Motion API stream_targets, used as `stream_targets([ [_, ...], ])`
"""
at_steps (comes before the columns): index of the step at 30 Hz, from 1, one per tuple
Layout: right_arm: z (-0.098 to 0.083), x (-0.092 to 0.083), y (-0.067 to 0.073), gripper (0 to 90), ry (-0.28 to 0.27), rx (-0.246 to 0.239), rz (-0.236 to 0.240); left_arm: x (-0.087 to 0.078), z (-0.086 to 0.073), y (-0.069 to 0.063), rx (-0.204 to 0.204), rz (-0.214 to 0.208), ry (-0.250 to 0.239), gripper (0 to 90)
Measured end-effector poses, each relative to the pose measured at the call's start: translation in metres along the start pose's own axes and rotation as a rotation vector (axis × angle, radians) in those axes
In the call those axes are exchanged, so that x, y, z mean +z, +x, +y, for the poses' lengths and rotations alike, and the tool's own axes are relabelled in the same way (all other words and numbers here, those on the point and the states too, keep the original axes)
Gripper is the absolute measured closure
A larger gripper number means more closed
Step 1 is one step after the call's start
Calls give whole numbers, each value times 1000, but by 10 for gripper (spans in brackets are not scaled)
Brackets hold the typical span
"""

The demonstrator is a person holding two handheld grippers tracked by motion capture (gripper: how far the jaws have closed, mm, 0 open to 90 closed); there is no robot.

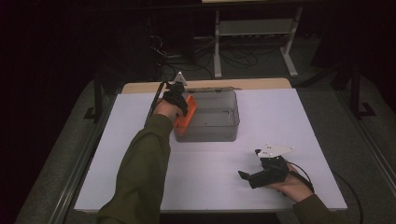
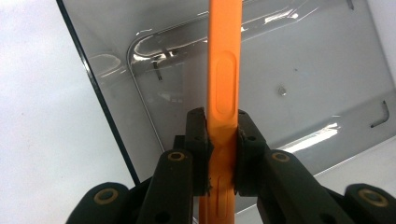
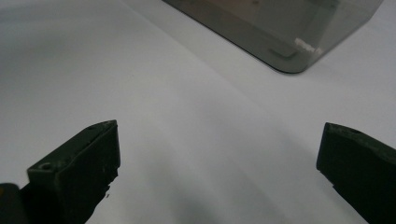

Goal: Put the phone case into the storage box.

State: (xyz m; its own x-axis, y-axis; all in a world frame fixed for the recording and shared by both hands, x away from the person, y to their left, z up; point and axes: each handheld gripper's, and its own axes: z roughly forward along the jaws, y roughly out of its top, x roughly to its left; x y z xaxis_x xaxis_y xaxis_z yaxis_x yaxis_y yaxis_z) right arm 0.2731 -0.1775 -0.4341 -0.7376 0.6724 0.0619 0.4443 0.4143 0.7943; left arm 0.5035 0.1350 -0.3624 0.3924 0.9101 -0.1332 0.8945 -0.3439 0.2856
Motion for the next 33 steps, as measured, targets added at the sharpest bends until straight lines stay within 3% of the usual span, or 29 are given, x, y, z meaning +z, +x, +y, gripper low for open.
stream_targets([
  [19, 0, 0, 0, 0, 0, -1, 1, 2, 0, 1, -6, 9, 12, 777],
  [33, 0, 0, 0, 0, -1, -1, 0, -9, 2, 4, -1, 21, -19, 771],
])
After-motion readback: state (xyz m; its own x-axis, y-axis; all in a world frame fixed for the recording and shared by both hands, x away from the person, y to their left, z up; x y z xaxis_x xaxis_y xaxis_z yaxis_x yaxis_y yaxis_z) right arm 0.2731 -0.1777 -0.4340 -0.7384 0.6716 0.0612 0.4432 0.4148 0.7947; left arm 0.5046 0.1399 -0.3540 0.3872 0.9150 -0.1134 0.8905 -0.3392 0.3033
